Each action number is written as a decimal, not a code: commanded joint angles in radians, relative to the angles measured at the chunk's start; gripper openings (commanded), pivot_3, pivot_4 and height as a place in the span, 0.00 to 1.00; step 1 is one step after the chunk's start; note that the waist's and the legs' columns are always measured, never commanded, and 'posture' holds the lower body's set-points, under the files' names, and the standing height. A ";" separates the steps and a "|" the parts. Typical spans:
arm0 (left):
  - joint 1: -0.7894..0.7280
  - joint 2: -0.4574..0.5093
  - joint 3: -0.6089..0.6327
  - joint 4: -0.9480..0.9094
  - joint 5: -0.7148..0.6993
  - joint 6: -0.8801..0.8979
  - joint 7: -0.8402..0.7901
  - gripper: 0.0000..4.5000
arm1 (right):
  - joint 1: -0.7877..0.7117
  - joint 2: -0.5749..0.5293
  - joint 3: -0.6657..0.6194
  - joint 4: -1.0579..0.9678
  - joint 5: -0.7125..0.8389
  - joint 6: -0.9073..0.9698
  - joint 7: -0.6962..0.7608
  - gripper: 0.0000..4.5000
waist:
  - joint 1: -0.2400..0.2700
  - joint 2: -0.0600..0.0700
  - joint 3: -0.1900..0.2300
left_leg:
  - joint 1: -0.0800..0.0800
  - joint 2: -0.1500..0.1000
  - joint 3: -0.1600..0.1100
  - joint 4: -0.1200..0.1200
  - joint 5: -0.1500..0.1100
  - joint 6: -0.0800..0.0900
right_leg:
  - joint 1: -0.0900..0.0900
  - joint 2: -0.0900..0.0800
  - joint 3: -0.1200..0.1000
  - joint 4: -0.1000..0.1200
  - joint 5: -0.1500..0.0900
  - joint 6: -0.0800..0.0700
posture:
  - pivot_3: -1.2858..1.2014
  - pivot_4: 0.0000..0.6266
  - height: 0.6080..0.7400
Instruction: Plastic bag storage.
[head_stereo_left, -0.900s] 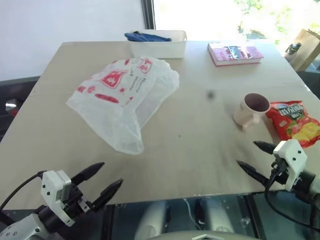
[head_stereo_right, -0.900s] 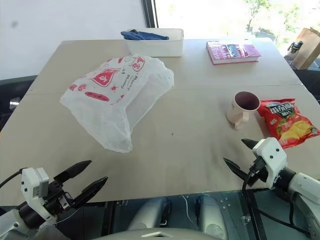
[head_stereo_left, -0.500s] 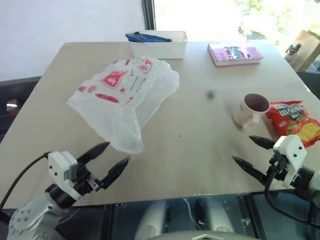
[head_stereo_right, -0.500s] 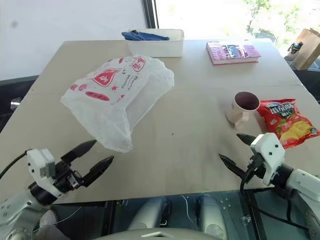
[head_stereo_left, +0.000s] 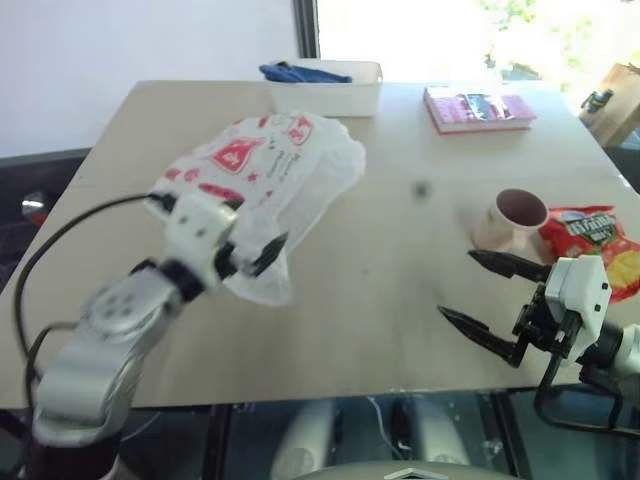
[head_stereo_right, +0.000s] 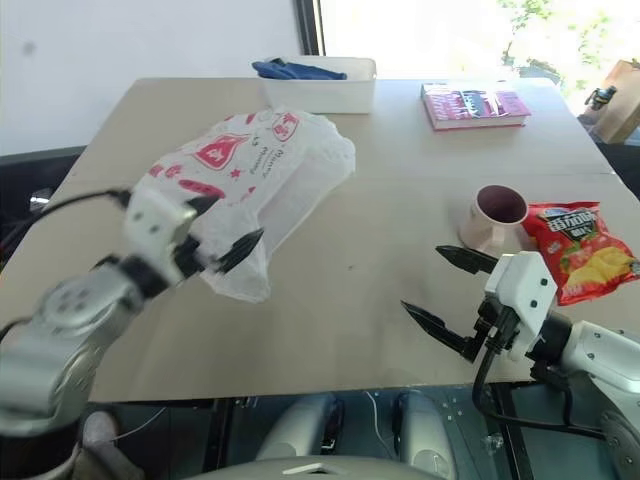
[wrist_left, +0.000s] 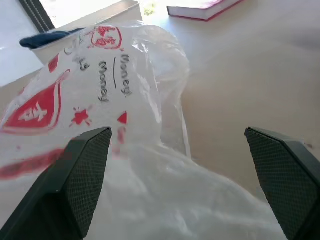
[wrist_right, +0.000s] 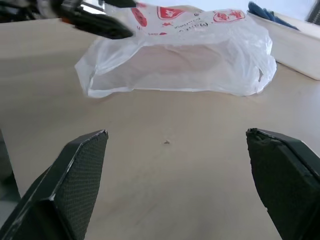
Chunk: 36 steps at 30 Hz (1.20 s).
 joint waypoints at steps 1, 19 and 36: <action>-0.214 -0.029 -0.199 0.093 0.155 0.162 0.087 0.99 | 0.020 0.008 0.001 -0.001 -0.032 -0.066 0.015 1.00 | -0.003 0.000 0.000 | 0.000 0.000 0.000 0.000 0.000 0.000 | 0.000 0.000 0.000 0.000 0.000 0.000 | 0.52 0.24 1.00; -0.473 0.002 -0.611 0.260 0.540 0.379 0.071 0.99 | 0.074 0.015 0.025 -0.036 -0.094 -0.123 -0.026 1.00 | -0.029 -0.001 0.001 | -0.003 0.000 0.002 -0.001 -0.001 -0.002 | -0.009 0.002 0.012 0.002 -0.001 0.001 | 0.52 0.24 1.00; -0.383 -0.039 -0.436 0.465 0.644 0.152 0.105 0.06 | -0.020 -0.068 0.043 -0.050 -0.118 0.085 -0.153 1.00 | -0.027 -0.001 0.001 | -0.004 0.000 0.002 0.000 -0.001 -0.002 | -0.009 0.002 0.012 0.003 0.000 0.001 | 0.52 0.24 1.00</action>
